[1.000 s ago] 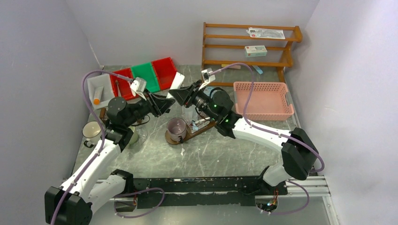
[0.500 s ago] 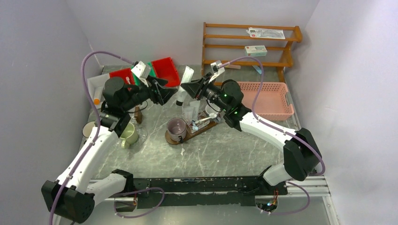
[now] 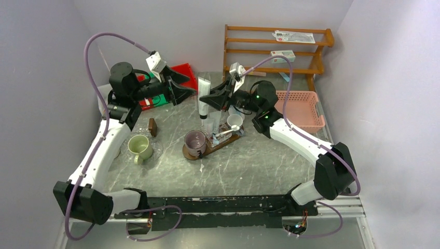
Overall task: Prepare toiletry sets of a toothbrush and toothpaste on the tray
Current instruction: Pick up the toothpaste from the storage box.
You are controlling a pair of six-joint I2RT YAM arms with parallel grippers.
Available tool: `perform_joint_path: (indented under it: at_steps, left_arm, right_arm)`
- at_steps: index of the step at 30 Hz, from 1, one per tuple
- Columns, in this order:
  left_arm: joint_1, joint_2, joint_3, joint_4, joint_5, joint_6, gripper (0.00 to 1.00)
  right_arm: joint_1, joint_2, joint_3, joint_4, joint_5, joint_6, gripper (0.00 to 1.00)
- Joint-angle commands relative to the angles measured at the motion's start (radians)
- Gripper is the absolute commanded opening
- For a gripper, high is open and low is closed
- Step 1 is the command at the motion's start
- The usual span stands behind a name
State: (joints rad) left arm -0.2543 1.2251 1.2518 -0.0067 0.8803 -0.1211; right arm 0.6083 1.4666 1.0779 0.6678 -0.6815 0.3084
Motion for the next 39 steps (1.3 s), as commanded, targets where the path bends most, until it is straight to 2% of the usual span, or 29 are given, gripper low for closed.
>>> perform_joint_path:
  at_steps: [1, 3, 6, 16, 23, 33, 35, 39]
  left_arm:
    - [0.047, 0.049, 0.009, 0.189, 0.269, -0.083, 0.7]
    - [0.045, 0.075, 0.031, 0.198, 0.34, -0.079, 0.69]
    - [0.039, 0.086, 0.018, 0.299, 0.408, -0.147, 0.69]
    - [-0.011, 0.109, -0.001, 0.493, 0.505, -0.29, 0.65]
    - [-0.019, 0.11, -0.011, 0.461, 0.536, -0.277, 0.47]
    - [-0.036, 0.133, -0.009, 0.418, 0.56, -0.268, 0.42]
    - [-0.039, 0.135, -0.013, 0.413, 0.56, -0.264, 0.37]
    - [-0.04, 0.127, -0.015, 0.417, 0.566, -0.265, 0.17]
  right_arm:
    - [-0.008, -0.007, 0.053, 0.027, -0.182, -0.101, 0.18]
    - [-0.008, 0.004, 0.071, 0.016, -0.215, -0.118, 0.18]
    - [-0.008, 0.03, 0.096, 0.011, -0.256, -0.119, 0.18]
    - [0.009, 0.092, 0.154, -0.002, -0.322, -0.117, 0.18]
    - [0.012, 0.092, 0.152, 0.0, -0.327, -0.119, 0.18]
    - [0.028, 0.101, 0.161, 0.014, -0.338, -0.115, 0.18]
    - [0.027, 0.102, 0.161, 0.015, -0.336, -0.116, 0.18]
    - [0.028, 0.1, 0.158, 0.011, -0.332, -0.125, 0.18]
